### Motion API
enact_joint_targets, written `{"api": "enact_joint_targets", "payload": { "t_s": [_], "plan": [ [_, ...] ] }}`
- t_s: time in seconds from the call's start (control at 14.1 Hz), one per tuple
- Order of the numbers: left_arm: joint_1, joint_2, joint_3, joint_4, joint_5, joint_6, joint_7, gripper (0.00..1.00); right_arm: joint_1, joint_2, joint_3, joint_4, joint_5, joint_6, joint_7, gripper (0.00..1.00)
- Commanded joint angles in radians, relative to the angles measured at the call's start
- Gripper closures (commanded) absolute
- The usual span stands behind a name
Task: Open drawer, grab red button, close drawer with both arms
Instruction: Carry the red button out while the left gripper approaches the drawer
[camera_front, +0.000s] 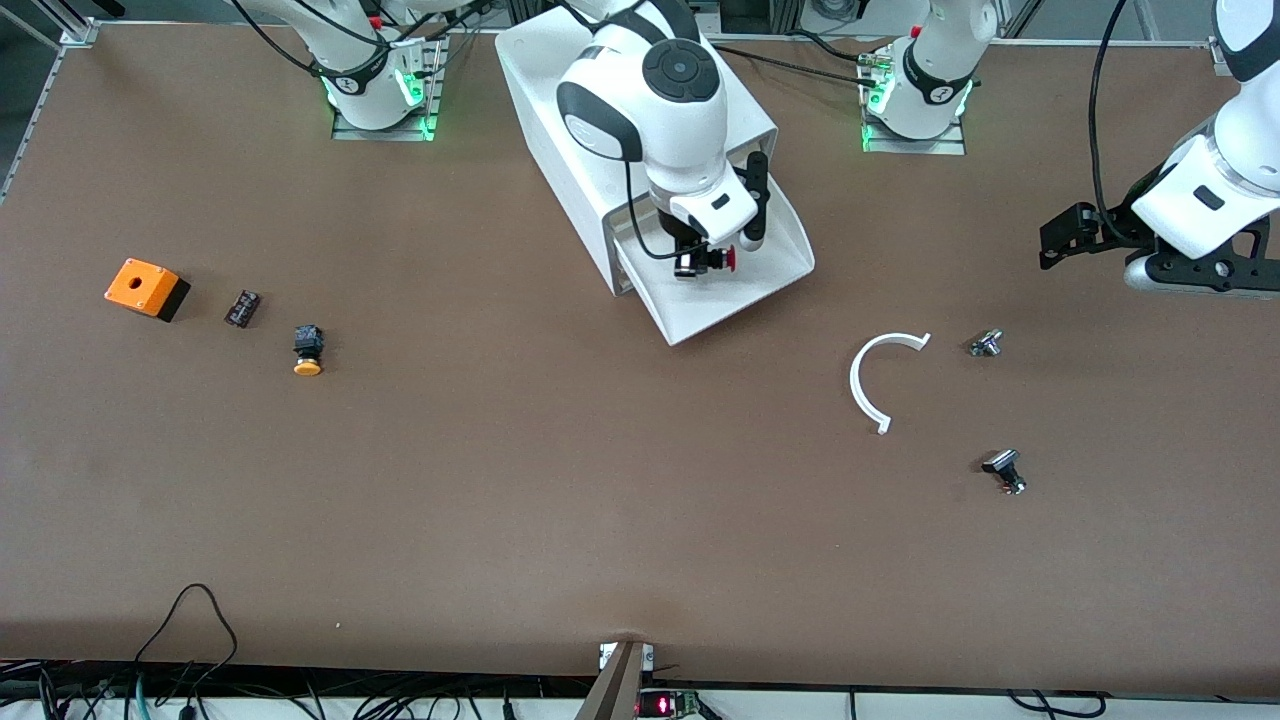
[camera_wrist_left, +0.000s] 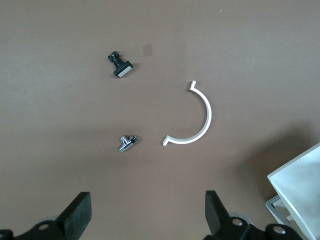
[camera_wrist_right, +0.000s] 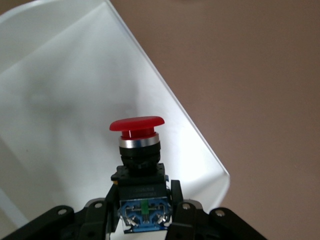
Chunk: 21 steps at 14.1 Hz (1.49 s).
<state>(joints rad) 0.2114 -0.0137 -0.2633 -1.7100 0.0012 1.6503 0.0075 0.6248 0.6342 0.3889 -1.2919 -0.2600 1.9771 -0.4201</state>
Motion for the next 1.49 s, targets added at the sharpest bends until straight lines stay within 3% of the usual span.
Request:
{"api": "enact_joint_targets", "payload": {
  "t_s": [0.0,0.21,0.5,0.71,1.42],
  "plan": [
    [0.002,-0.002,-0.005,0.010,-0.009,-0.012,-0.007,0.00,-0.033,-0.050,-0.008,-0.004,-0.016,-0.032,0.067,0.70],
    [0.002,0.003,-0.005,0.023,-0.009,-0.012,-0.007,0.00,-0.042,-0.085,-0.108,-0.014,-0.004,-0.047,0.093,0.70],
    [-0.007,0.090,-0.008,0.127,0.005,-0.012,-0.011,0.00,-0.046,-0.097,-0.286,-0.017,0.169,-0.037,0.096,0.70],
    [0.002,0.144,-0.004,0.144,-0.006,-0.012,-0.009,0.00,-0.063,-0.100,-0.367,-0.050,0.203,-0.035,0.119,0.70],
    [-0.010,0.251,-0.004,0.099,0.005,-0.010,-0.003,0.00,-0.259,-0.149,-0.386,-0.349,0.197,0.172,0.449,0.71]
  ]
}}
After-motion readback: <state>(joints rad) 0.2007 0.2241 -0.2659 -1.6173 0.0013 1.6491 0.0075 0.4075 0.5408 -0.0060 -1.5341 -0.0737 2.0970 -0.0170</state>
